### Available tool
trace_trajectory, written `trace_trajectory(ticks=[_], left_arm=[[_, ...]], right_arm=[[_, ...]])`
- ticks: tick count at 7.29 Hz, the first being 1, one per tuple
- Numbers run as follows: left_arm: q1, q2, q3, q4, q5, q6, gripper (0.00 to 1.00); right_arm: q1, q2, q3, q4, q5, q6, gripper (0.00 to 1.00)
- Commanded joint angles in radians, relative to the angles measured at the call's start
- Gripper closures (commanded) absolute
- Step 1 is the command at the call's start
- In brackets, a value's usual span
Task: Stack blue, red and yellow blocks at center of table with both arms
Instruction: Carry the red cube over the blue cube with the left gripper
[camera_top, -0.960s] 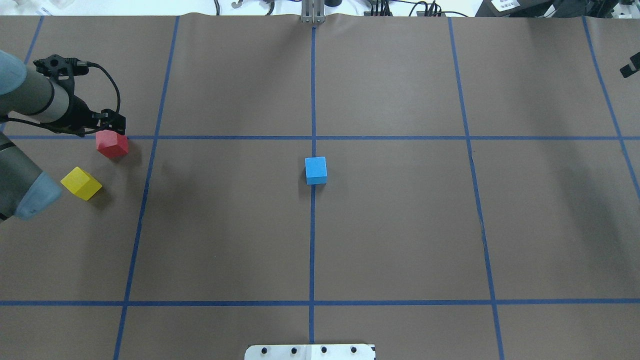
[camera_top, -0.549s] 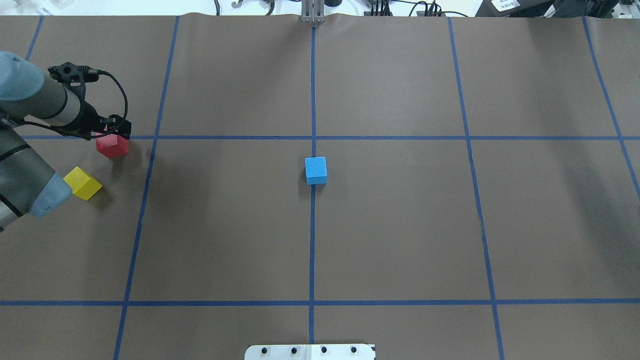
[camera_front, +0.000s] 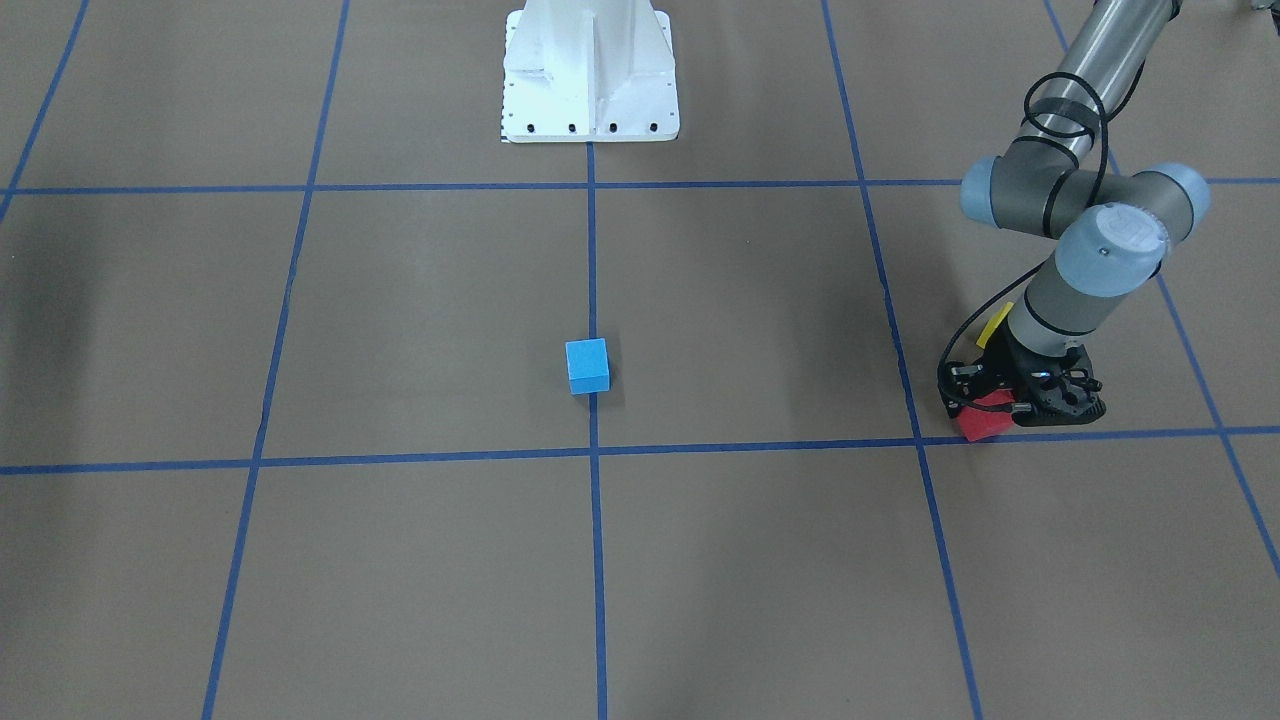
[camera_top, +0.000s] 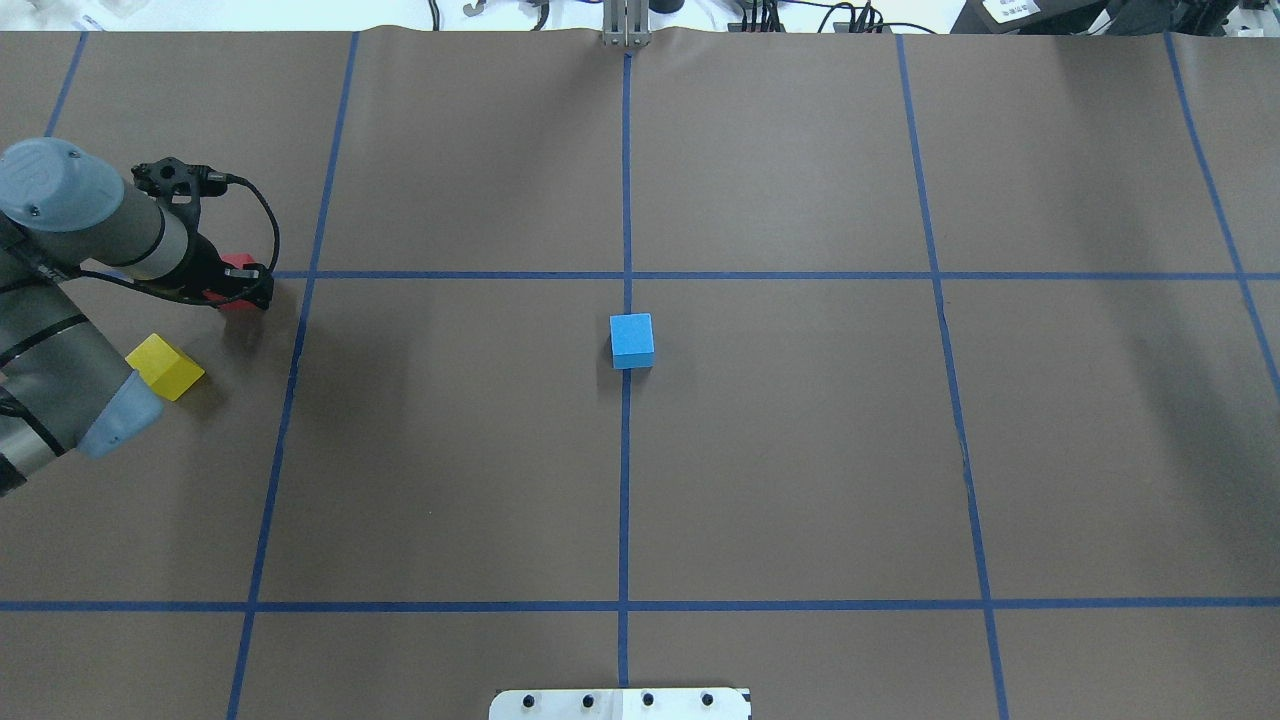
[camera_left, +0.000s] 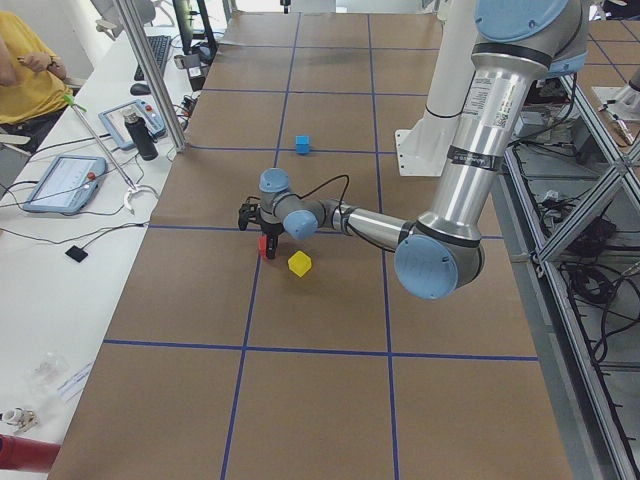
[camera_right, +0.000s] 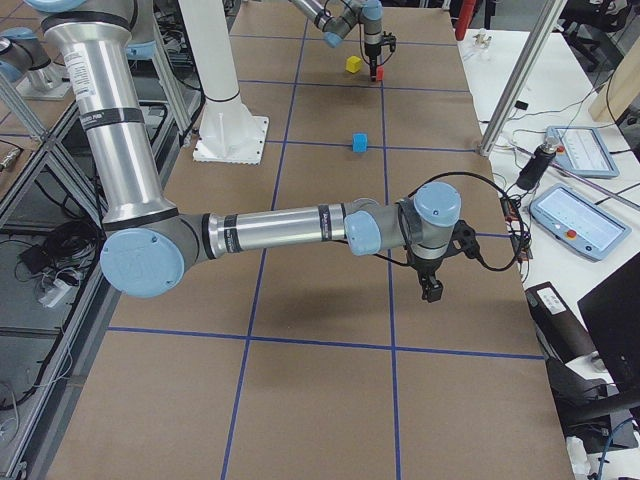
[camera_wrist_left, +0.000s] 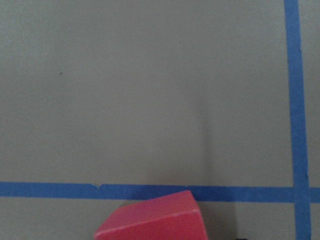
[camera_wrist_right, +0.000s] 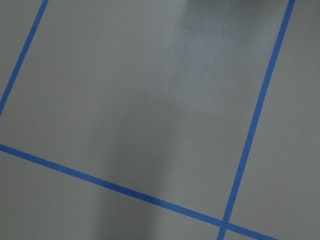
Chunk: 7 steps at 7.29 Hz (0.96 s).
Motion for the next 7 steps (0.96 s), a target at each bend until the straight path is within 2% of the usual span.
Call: trace_trajectory(ticks=[1, 2, 3, 5, 6, 7], left_arm=[[-0.011, 0.004, -0.066, 0.018, -0.008, 0.042, 1.0], [-0.017, -0.006, -0.102, 0.056, -0.008, 0.042, 1.0], [-0.019, -0.06, -0.145, 0.157, -0.007, 0.042, 1.0], [-0.01, -0.264, -0.192, 0.434, -0.002, 0.026, 1.0], [0.025, -0.338, -0.19, 0.498, -0.001, 0.01, 1.0], [0.077, -0.392, -0.181, 0.509, 0.002, -0.076, 1.0]], right_arm=[[-0.001, -0.002, 0.0, 0.0, 0.001, 0.001, 0.0], [-0.001, -0.009, 0.0, 0.002, 0.0, 0.004, 0.0], [-0.001, -0.019, -0.008, 0.002, 0.0, 0.004, 0.0], [0.0, -0.07, -0.011, 0.002, 0.001, 0.003, 0.0], [0.002, -0.107, -0.011, 0.002, -0.002, 0.003, 0.0], [0.019, -0.13, -0.005, 0.003, -0.041, 0.001, 0.0]])
